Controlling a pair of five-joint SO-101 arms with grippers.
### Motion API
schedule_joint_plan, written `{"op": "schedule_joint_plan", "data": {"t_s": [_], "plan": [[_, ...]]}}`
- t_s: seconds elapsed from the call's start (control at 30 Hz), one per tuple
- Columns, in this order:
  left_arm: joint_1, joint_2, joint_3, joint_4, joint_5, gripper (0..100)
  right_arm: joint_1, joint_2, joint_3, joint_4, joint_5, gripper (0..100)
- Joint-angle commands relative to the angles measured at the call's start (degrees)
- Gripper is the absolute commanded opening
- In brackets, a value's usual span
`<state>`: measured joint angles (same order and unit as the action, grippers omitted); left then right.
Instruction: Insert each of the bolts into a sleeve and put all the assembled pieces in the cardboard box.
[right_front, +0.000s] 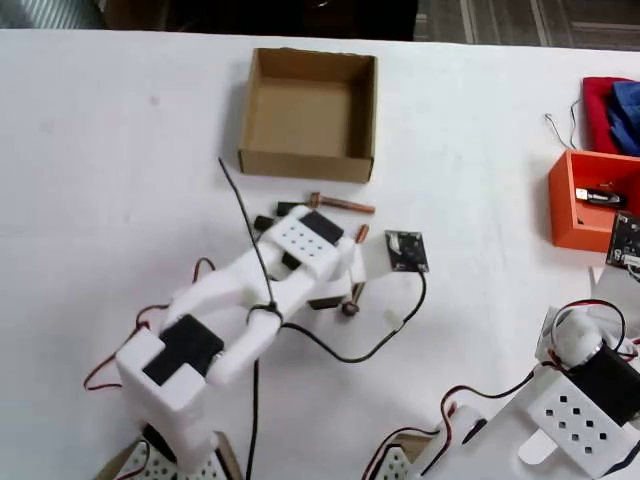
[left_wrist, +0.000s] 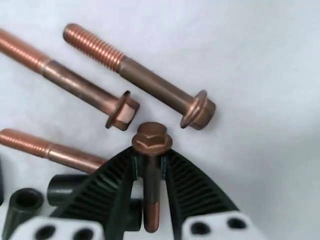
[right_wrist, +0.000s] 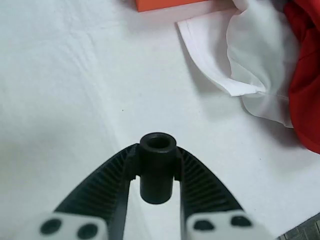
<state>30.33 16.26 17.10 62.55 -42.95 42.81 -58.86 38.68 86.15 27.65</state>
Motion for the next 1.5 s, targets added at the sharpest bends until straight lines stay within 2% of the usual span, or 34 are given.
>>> {"op": "schedule_joint_plan", "data": {"t_s": [0.0, 0.1, 0.37, 0.43, 0.53, 0.87, 1.13, 1.3, 1.47], "plan": [[0.53, 0.35, 0.57, -0.35, 0.79, 12, 0.13, -0.13, -0.44, 0.13, 0.18, 2.1], [0.53, 0.35, 0.57, -0.26, 0.79, 15, 0.4, -0.13, -0.44, 0.13, 0.26, 2.1], [0.53, 0.35, 0.84, 0.0, 0.62, 15, 0.4, -0.13, -0.44, 0.13, 0.26, 2.1], [0.53, 0.35, 0.92, 0.53, 0.53, 13, 0.4, -0.13, -0.53, 0.13, 0.26, 2.1], [0.88, 0.53, 0.92, 1.23, 0.7, 2, 0.48, -0.13, -1.23, 0.22, 0.26, 2.1], [0.97, 4.66, -4.18, 5.19, 0.79, 2, 0.48, -0.13, -8.09, 3.47, -0.18, 2.1], [1.05, -2.99, -11.47, 15.65, 3.6, 2, 0.48, -0.13, -7.91, 3.91, -0.26, 2.1], [3.87, -11.52, -11.65, 21.63, 7.38, 2, 0.13, -0.13, -7.91, 3.82, -2.2, 2.1], [3.87, -19.16, -12.0, 26.99, 10.11, 2, 0.04, -0.13, -7.91, 3.82, -2.64, 2.1]]}}
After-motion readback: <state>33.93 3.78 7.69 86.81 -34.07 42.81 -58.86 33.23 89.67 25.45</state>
